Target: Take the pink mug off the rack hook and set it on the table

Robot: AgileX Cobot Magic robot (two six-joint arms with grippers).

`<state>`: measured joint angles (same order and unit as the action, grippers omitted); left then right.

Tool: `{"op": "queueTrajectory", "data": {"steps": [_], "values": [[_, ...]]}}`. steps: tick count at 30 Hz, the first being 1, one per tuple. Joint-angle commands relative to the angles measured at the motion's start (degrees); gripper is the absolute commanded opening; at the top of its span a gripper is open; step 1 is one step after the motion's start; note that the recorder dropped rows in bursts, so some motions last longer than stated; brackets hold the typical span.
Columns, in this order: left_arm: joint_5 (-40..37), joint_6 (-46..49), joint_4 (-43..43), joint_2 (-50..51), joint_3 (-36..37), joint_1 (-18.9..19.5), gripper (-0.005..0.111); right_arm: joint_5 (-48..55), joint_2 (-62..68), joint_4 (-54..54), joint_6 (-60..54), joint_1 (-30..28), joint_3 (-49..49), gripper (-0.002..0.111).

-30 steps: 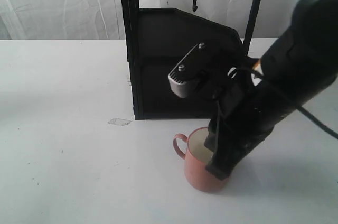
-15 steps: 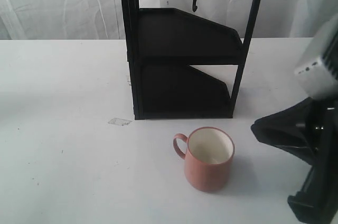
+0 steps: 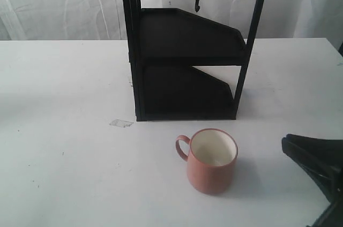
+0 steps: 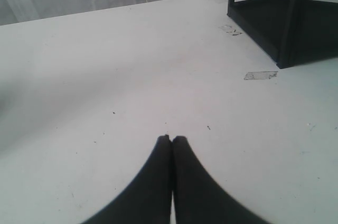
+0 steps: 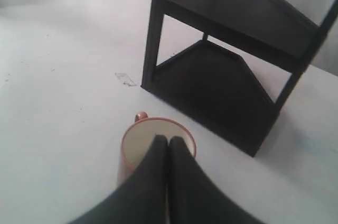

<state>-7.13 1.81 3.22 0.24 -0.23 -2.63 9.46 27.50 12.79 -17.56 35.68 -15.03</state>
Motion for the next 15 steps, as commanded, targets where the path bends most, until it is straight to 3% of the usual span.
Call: {"op": "queueTrajectory", "data": {"steps": [1, 9, 15], "values": [[-0.22, -0.3, -0.1, -0.24, 0.23, 0.26, 0.0, 1.18, -6.7, 1.3, -0.11, -4.47, 5.22, 0.0], [-0.22, -0.3, -0.1, -0.24, 0.23, 0.26, 0.0, 9.02, -18.57, 8.06, -0.21, -13.62, 10.77, 0.0], [-0.22, -0.3, -0.1, -0.24, 0.23, 0.26, 0.0, 10.14, -22.56, 8.22, -0.21, -17.02, 13.33, 0.0]]}}
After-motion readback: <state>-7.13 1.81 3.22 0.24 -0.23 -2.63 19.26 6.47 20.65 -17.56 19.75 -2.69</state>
